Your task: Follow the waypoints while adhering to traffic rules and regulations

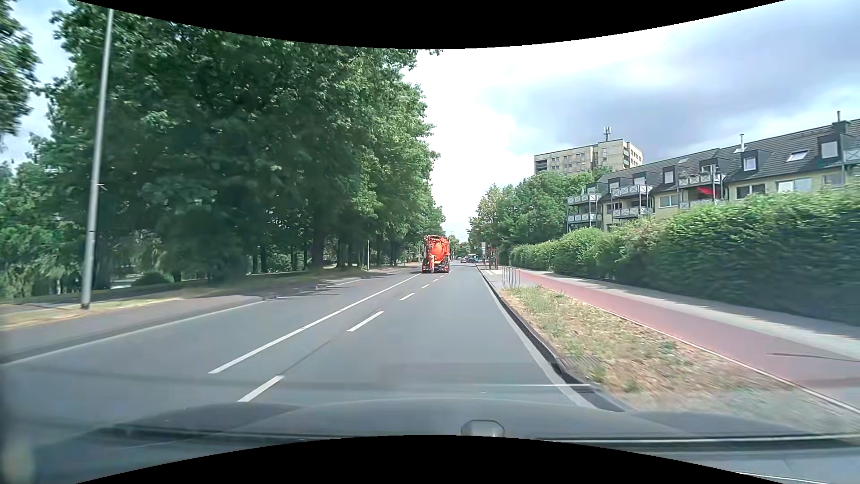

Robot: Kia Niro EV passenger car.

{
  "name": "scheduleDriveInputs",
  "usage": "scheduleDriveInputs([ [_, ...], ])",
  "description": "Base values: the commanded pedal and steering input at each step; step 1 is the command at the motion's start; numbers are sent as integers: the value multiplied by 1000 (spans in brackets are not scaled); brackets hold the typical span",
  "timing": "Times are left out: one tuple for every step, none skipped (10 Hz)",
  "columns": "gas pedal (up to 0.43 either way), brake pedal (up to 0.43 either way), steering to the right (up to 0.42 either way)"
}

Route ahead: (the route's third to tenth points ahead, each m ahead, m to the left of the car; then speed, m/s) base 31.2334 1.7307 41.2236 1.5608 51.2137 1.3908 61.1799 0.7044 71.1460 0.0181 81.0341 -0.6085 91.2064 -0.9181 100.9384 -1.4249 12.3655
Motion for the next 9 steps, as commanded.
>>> scheduleDriveInputs([
  [150,18,17],
  [150,18,16],
  [150,18,15],
  [150,18,14],
  [150,18,12],
  [150,18,10],
  [150,18,9],
  [150,18,7],
  [150,18,6],
])
